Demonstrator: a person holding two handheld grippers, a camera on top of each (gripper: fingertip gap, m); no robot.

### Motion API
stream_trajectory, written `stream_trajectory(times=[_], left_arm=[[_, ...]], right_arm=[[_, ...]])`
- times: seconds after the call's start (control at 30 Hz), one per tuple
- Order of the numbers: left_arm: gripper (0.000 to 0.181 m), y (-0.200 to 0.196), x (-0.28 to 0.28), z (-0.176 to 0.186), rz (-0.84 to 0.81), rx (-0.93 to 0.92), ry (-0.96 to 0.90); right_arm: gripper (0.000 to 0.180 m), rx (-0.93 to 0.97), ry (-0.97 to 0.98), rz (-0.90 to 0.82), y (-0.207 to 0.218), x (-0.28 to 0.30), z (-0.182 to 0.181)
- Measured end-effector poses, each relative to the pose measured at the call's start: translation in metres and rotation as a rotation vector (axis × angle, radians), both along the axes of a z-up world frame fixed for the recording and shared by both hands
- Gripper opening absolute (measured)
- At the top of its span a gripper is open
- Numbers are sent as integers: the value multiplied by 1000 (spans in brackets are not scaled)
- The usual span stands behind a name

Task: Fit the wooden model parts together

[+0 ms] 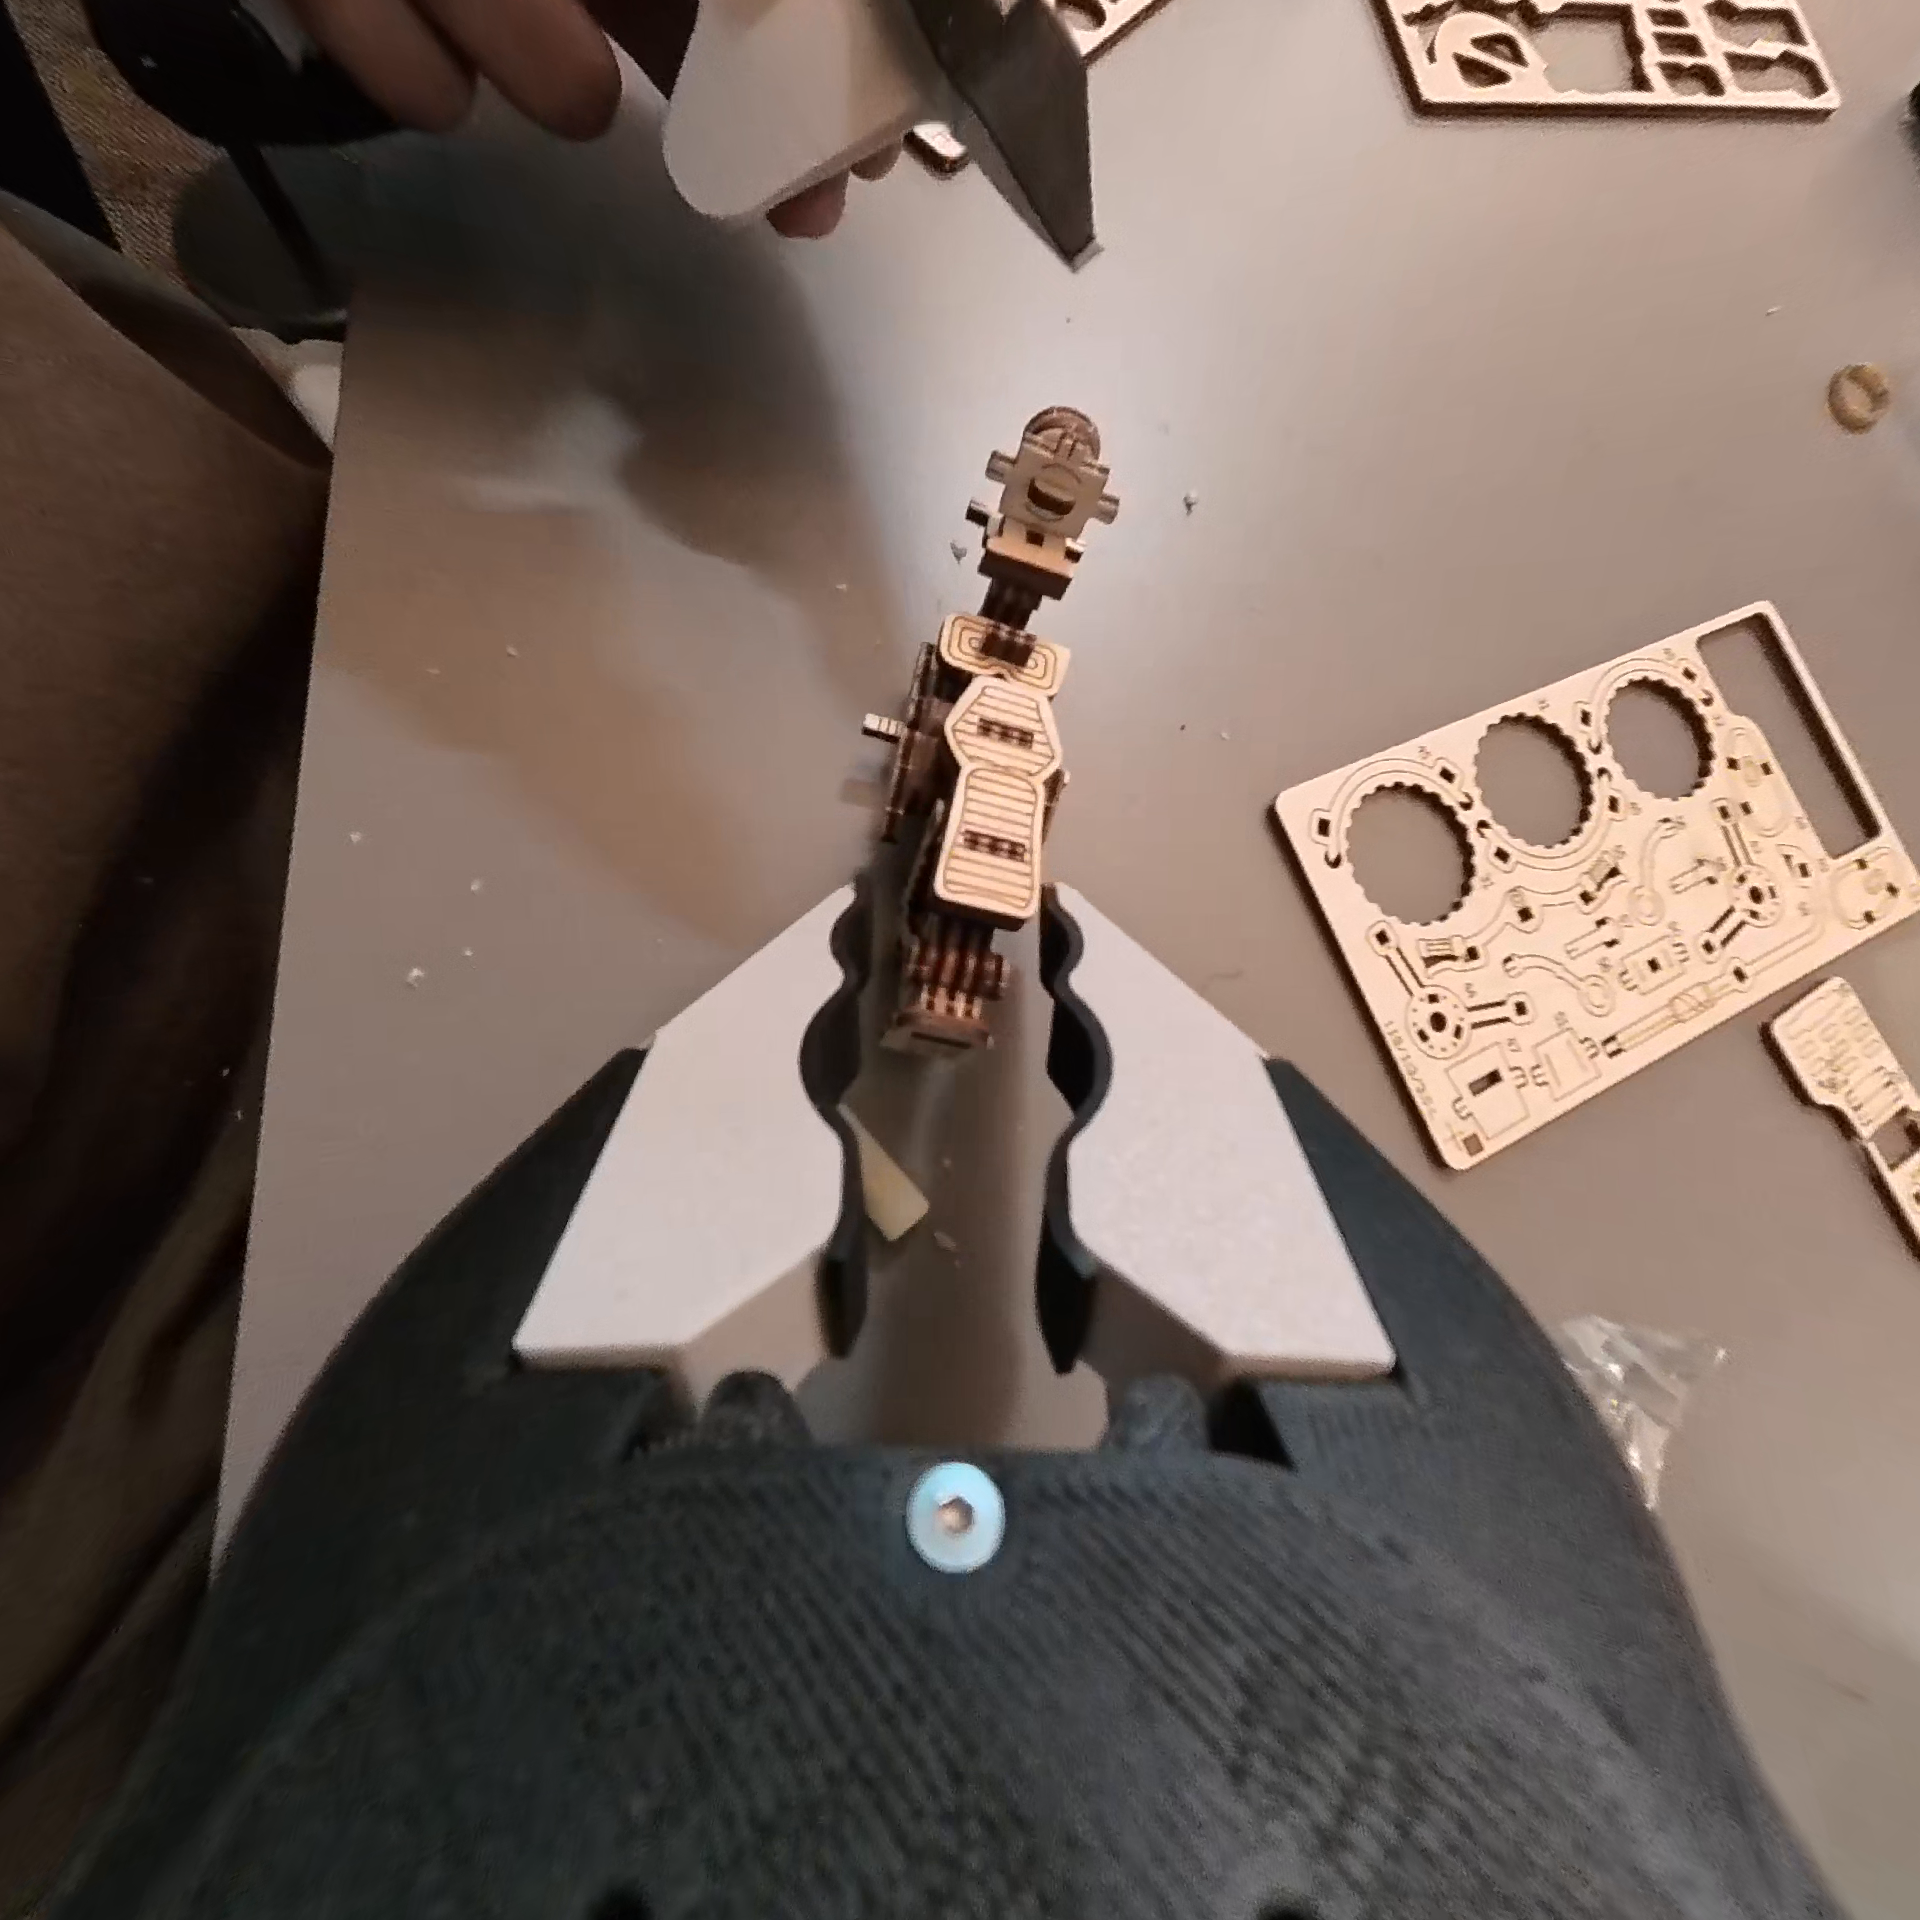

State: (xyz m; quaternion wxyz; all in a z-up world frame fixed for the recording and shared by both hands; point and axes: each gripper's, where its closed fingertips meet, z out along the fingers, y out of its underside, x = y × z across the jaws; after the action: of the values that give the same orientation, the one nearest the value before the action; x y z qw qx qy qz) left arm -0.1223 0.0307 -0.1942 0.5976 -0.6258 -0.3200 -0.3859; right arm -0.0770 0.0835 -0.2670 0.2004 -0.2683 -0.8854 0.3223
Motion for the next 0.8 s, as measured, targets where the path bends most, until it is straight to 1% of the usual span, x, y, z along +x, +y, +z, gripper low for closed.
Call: stream_trajectory(times=[0.2, 0.3, 0.37, 0.43, 0.53, 0.6, 0.63, 0.8], left_arm=[[34, 0, 1, 2, 6, -6, 54], [34, 0, 0, 3, 12, -9, 78], [34, -1, 0, 4, 16, -10, 91], [33, -1, -1, 5, 19, -7, 104], [31, -2, -2, 7, 31, 3, 116], [32, -2, -3, 6, 40, -8, 123], [36, -2, -6, 4, 58, -26, 132], [35, -5, -15, 6, 134, -77, 251]], right_arm=[[39, -9, 2, 0, 0, 0, 3], [50, -8, -1, -1, 2, 1, 5], [59, 35, -10, -17, 11, 2, 4], [63, 69, -26, -41, 22, 4, 4], [68, 23, -45, -69, 32, 10, 10], [67, -33, -34, -99, 37, 11, 19], [65, -57, -20, -121, 42, 10, 24], [47, -155, 64, -230, 58, 1, 42]])
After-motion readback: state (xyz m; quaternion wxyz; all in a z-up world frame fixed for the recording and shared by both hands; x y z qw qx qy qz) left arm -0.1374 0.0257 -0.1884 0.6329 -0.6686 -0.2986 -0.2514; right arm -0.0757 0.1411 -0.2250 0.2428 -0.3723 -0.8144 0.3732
